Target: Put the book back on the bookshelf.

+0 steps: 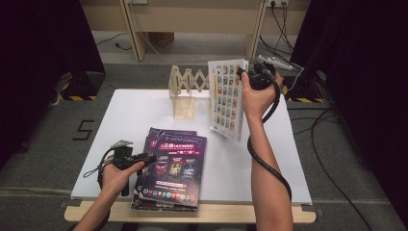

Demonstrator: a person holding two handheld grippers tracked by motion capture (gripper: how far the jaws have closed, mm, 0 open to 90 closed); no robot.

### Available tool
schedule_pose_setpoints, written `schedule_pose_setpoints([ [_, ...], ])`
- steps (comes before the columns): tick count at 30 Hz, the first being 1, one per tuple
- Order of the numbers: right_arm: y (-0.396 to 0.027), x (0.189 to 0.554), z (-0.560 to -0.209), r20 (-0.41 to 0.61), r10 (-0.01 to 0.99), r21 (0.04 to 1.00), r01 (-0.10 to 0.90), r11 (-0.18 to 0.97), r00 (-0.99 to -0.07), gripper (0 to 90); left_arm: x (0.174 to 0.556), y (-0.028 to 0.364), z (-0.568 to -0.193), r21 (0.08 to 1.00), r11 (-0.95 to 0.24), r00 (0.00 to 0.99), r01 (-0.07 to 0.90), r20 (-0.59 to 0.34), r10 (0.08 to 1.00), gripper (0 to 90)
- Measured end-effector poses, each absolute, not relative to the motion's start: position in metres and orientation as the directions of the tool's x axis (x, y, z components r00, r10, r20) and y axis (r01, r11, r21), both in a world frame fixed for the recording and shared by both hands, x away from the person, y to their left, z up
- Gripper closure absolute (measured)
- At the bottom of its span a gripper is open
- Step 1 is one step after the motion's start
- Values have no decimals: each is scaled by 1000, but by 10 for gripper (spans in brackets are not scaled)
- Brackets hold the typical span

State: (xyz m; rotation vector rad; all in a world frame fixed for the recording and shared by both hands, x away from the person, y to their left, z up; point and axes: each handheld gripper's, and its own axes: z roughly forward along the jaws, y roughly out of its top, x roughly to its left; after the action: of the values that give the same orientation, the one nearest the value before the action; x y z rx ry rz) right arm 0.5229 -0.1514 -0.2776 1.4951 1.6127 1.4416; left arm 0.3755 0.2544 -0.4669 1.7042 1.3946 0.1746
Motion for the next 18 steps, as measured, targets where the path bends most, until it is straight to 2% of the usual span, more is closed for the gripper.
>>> schedule_pose_setpoints([
  [18, -135, 542, -278, 239, 940, 926, 349, -145, -245, 742, 375, 254, -468, 697, 37, 356, 716, -411, 839, 478],
])
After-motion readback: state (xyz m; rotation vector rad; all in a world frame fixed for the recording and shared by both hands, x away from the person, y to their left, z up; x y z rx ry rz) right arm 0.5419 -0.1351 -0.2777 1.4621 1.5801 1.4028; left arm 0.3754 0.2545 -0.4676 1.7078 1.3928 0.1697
